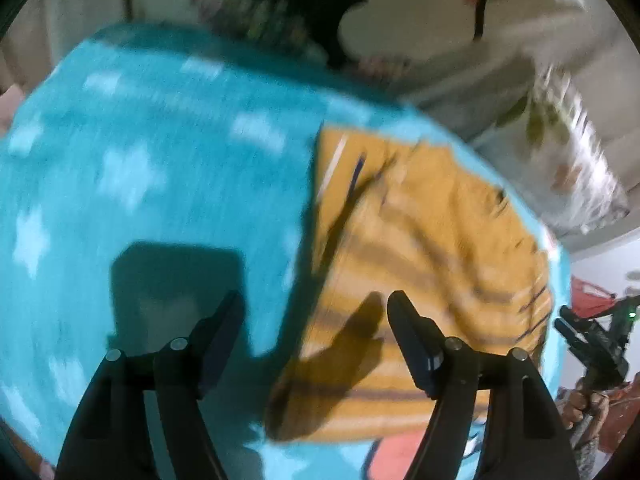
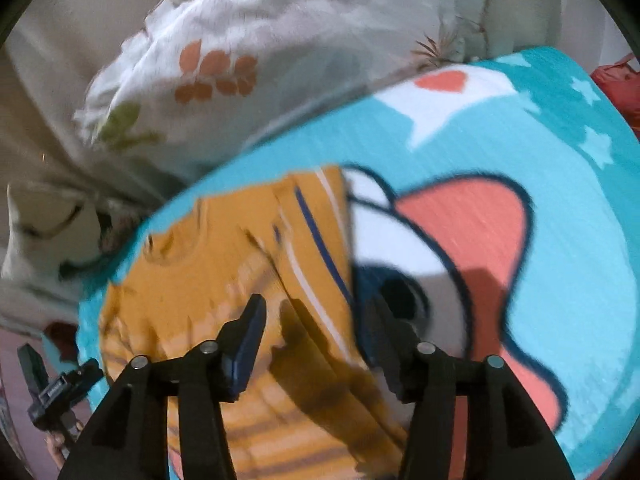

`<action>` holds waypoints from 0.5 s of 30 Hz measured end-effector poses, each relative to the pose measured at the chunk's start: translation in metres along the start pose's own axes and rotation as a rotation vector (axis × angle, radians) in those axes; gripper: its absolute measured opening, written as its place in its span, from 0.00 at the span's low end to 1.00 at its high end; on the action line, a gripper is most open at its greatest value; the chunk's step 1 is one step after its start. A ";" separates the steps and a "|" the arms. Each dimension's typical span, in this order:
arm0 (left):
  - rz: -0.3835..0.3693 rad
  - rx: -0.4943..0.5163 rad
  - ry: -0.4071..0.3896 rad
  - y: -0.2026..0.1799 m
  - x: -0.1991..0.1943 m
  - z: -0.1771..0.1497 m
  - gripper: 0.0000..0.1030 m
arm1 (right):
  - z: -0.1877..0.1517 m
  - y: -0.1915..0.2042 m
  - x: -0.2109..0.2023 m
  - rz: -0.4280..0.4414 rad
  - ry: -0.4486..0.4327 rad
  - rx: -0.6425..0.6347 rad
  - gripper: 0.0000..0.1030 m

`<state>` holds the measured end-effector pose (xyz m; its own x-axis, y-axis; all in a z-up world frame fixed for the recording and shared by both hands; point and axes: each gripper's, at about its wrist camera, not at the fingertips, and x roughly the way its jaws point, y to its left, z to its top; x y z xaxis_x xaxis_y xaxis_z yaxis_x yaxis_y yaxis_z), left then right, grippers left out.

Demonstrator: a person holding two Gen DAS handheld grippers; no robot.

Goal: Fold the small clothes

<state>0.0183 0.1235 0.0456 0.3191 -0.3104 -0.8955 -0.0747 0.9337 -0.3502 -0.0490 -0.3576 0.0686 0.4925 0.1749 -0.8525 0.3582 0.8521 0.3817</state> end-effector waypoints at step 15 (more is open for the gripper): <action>0.242 -0.101 -0.039 0.014 -0.015 -0.055 0.54 | -0.051 -0.016 0.021 -0.238 0.082 -0.170 0.54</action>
<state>-0.0390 0.1316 0.0386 0.3170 -0.0716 -0.9457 -0.2462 0.9568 -0.1549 -0.0853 -0.3427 0.0261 0.3428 -0.0059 -0.9394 0.3143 0.9431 0.1088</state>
